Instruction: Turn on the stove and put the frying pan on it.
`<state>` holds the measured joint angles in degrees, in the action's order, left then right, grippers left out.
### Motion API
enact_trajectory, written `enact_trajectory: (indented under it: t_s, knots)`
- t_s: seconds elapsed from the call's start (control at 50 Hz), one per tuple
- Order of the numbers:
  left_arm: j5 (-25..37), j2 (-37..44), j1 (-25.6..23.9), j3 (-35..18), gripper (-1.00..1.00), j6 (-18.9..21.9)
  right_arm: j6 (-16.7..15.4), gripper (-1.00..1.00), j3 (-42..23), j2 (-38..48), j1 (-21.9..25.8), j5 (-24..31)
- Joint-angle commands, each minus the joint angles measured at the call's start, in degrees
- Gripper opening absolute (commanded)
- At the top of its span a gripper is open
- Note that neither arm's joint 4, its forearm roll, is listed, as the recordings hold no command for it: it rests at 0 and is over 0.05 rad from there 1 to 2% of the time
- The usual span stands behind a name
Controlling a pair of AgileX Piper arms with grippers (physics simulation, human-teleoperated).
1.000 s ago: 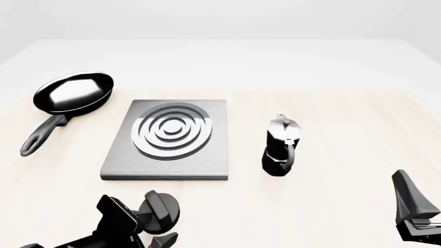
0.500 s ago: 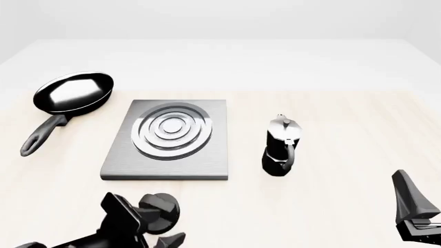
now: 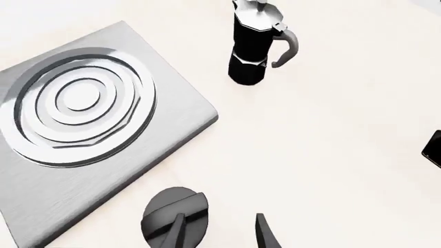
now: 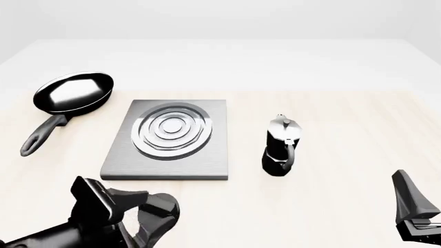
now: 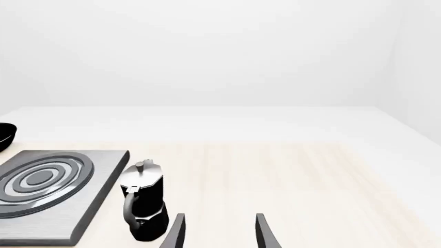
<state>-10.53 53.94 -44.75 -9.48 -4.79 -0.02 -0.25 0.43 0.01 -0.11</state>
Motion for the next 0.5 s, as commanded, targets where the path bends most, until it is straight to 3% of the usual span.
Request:
enact_trajectory:
  t_s: [0.02,0.08,0.2,0.22,0.26,0.44,0.5]
  knots:
    - [15.8,-17.9,3.7,-3.9,1.0,3.9,0.0,1.0,0.0,0.0,0.0,0.0]
    - [22.1,-24.5,8.2,-7.0,1.0,6.6,0.0,1.0,0.0,0.0,0.0,0.0]
    - [24.4,-26.5,9.5,-8.4,1.0,7.5,0.0,1.0,0.0,0.0,0.0,0.0]
    - [26.9,-29.7,13.3,-10.5,1.0,10.7,0.0,1.0,0.0,0.0,0.0,0.0]
    - [28.1,-30.1,14.8,-11.9,1.0,10.7,0.0,1.0,0.0,0.0,0.0,0.0]
    - [28.4,-31.3,22.5,-14.2,1.0,16.0,0.0,1.0,0.0,0.0,0.0,0.0]
    - [28.3,-30.5,23.2,-14.8,1.0,15.7,0.0,1.0,0.0,0.0,0.0,0.0]
